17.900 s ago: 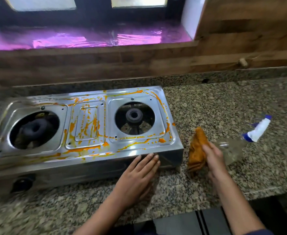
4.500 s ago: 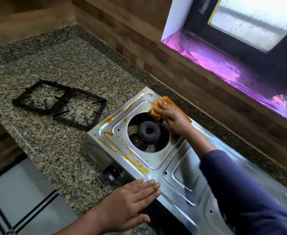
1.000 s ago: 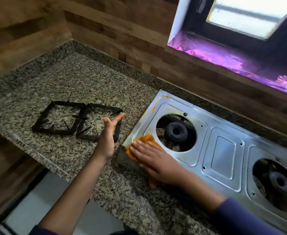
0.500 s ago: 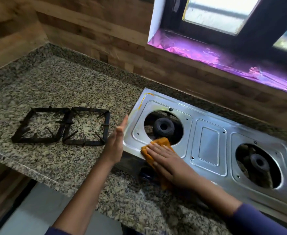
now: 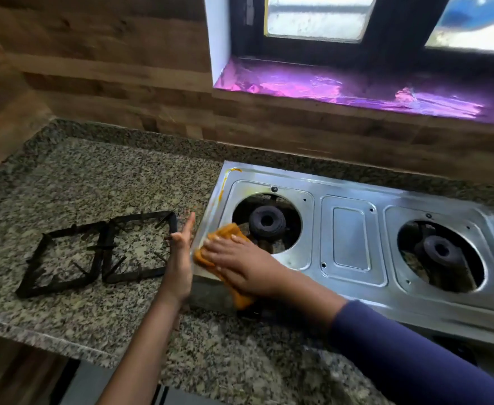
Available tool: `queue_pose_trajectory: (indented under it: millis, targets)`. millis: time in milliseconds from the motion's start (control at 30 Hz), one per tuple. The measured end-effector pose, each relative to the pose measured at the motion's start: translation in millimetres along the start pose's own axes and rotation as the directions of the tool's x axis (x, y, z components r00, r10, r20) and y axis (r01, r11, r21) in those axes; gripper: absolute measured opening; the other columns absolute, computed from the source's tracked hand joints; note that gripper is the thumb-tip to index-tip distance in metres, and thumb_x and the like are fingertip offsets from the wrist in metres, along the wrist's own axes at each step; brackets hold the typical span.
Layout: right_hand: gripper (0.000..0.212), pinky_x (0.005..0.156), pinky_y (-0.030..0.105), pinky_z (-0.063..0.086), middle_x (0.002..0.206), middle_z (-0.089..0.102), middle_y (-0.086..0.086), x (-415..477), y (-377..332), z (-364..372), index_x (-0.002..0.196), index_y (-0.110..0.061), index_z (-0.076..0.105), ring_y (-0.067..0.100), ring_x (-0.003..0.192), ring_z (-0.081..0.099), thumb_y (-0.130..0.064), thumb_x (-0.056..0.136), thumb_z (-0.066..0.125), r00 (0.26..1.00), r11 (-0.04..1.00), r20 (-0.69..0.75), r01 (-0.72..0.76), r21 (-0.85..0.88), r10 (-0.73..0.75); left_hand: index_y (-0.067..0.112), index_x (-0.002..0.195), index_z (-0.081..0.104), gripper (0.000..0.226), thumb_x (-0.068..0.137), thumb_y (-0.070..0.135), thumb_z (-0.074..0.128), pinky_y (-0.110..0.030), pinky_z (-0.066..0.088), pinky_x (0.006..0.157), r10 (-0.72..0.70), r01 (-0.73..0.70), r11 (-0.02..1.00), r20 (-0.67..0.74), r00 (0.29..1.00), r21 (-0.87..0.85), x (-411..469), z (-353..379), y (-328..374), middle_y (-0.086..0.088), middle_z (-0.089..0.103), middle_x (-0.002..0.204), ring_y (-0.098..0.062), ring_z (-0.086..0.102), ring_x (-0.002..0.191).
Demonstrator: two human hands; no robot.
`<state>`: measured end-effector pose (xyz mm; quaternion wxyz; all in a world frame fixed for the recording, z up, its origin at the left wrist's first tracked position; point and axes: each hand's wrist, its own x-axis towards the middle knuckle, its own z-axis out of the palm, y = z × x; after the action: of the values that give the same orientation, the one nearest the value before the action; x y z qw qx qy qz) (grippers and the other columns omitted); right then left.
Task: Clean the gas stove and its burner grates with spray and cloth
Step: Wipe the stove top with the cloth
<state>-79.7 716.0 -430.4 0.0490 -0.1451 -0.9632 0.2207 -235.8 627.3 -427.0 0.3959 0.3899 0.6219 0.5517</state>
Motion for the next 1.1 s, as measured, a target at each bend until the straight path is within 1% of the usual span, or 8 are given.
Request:
queue_pose_trajectory:
  millis: [100,200,267,400,500,600,833,1100]
  targets:
    - [0.046,0.121,0.036,0.014,0.157,0.031,-0.006,-74.1,22.6,-14.4,0.148,-0.023,0.039,0.01,0.148,0.02,-0.03,0.103,0.036,1.0,0.998,-0.012,0.016,0.054,-0.015,0.024,0.149,0.026,0.099,0.076,0.09,0.012,-0.006,0.01,0.113,0.095,-0.093,0.949,0.01,0.995,0.302,0.2,9.9,-3.6,0.013,0.021,0.155,0.003,0.017,0.144]
    - [0.045,0.121,0.036,0.015,0.156,0.035,-0.006,-135.0,48.2,-28.6,0.147,-0.024,0.042,0.01,0.147,0.024,-0.034,0.103,0.036,0.984,0.986,-0.101,-0.14,0.088,0.149,0.017,0.153,0.025,0.086,0.088,0.073,0.017,-0.028,0.009,0.122,0.159,-0.132,0.725,0.023,0.987,0.676,3.4,23.1,-10.1,0.003,0.019,0.161,-0.01,0.012,0.149]
    - [0.049,0.121,0.042,0.017,0.157,0.031,-0.007,-155.3,66.9,-34.5,0.148,-0.028,0.038,0.01,0.148,0.021,-0.045,0.102,0.032,0.943,0.954,-0.156,-0.282,0.099,0.294,0.013,0.155,0.02,0.081,0.09,0.062,0.015,-0.033,0.002,0.122,0.159,-0.116,0.576,0.028,0.987,0.809,3.0,31.6,-14.3,-0.001,0.015,0.162,-0.012,0.008,0.15]
    - [0.053,0.122,0.042,0.008,0.16,0.019,-0.006,-135.4,100.3,-40.6,0.151,-0.03,0.024,0.011,0.15,0.012,-0.041,0.1,0.03,0.78,0.821,-0.284,-0.569,0.046,0.557,0.006,0.153,0.024,0.074,0.094,0.05,0.018,-0.033,-0.002,0.119,0.213,-0.101,0.368,0.022,0.977,0.924,1.6,40.0,-24.0,-0.009,0.021,0.16,-0.021,0.014,0.15]
    - [0.053,0.12,0.038,0.002,0.162,0.017,0.001,-87.8,133.8,-57.0,0.154,-0.022,0.023,0.016,0.15,0.01,-0.034,0.104,0.031,0.694,0.736,-0.313,-0.676,0.024,0.648,0.005,0.151,0.029,0.071,0.095,0.048,0.02,-0.034,0.002,0.119,0.22,-0.098,0.33,0.025,0.975,0.939,3.4,39.4,-24.6,-0.011,0.025,0.159,-0.022,0.018,0.149]
    - [0.053,0.119,0.039,0.002,0.163,0.015,0.004,-35.6,167.0,-75.8,0.155,-0.017,0.022,0.019,0.151,0.009,-0.032,0.105,0.03,0.655,0.695,-0.318,-0.718,0.022,0.686,0.011,0.154,0.017,0.071,0.096,0.051,0.014,-0.032,-0.001,0.121,0.182,-0.118,0.324,0.06,0.981,0.939,2.6,35.8,-22.3,-0.006,0.014,0.162,-0.017,0.005,0.15]
    - [0.046,0.114,0.038,0.02,0.15,0.043,0.013,97.5,167.3,-86.9,0.146,-0.016,0.04,0.027,0.143,0.031,-0.034,0.104,0.031,0.748,0.759,-0.208,-0.65,-0.036,0.631,0.009,0.152,0.026,0.065,0.098,0.044,0.024,-0.04,0.014,0.12,0.163,-0.101,0.314,0.051,0.985,0.944,2.1,37.1,-21.4,-0.008,0.023,0.16,-0.02,0.016,0.149]
    - [0.054,0.119,0.038,0.001,0.161,0.022,0.005,178.4,79.9,-38.6,0.153,-0.015,0.024,0.019,0.15,0.009,-0.039,0.105,0.026,0.946,0.941,-0.105,-0.319,-0.116,0.308,0.005,0.151,0.029,0.065,0.096,0.038,0.035,-0.043,0.021,0.119,0.198,-0.144,0.338,0.079,0.977,0.93,3.0,35.4,-23.7,-0.01,0.023,0.16,-0.021,0.016,0.15]
